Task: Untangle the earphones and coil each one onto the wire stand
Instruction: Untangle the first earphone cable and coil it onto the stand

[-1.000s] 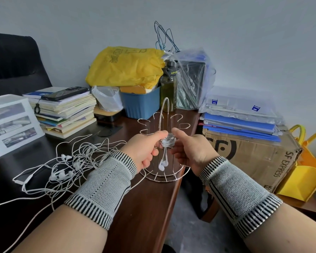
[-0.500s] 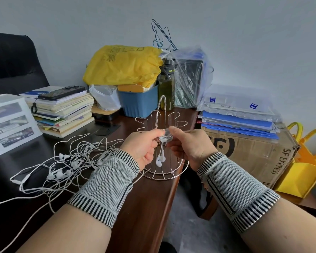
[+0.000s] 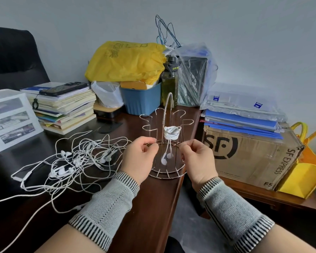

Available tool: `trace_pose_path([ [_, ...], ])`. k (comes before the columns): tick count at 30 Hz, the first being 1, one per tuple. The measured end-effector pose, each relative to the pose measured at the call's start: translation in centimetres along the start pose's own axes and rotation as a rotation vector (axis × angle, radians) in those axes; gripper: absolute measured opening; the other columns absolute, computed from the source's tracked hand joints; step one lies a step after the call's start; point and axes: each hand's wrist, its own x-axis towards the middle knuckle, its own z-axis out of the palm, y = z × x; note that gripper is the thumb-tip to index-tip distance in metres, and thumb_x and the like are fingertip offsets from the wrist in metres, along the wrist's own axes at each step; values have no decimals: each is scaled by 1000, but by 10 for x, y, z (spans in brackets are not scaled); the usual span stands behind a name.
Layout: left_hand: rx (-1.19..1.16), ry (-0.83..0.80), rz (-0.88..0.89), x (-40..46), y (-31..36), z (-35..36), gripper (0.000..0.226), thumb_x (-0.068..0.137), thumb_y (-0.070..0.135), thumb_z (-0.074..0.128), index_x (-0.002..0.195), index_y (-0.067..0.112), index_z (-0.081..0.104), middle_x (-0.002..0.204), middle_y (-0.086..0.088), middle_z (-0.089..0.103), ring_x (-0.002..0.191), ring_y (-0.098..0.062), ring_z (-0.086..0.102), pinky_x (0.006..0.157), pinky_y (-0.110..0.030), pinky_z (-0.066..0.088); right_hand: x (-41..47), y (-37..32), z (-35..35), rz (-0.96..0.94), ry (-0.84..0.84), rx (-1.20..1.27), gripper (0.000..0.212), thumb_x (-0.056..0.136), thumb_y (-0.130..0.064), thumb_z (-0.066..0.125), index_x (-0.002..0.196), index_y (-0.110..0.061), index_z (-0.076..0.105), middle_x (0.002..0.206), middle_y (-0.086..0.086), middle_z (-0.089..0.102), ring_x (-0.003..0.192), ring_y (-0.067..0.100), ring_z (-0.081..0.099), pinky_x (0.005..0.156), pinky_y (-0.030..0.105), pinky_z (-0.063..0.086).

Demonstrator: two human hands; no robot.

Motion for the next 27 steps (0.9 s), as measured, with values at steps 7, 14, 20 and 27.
trace_pose_path([
  [7,85,-44,79,1,-19,5,7,86,24,66,84,30,70,53,12,58,46,-1,47,54,-22,38,-17,9,13,-270,7,-136,19,85,-21,70,70,-33,66,60,-18,67,59,-2,61,60,11,47],
  [14,29,-58,83,5,-23,7,7,88,19,66,86,22,72,48,15,54,42,0,44,50,-17,34,-11,14,26,-212,16,-119,17,83,-22,70,66,-19,68,61,4,69,61,19,65,64,35,56],
  [20,26,-45,79,9,-26,9,15,87,20,67,74,29,68,59,8,65,47,1,49,53,-20,39,-11,12,24,-158,-2,-8,19,85,-19,70,67,-14,65,58,10,67,60,31,66,67,47,58],
  [27,124,19,100,8,-25,10,15,89,26,65,75,21,69,63,2,67,60,-13,60,61,-27,48,-14,23,20,-137,30,-18,18,87,-19,65,73,-7,62,59,10,60,51,13,52,55,29,47],
])
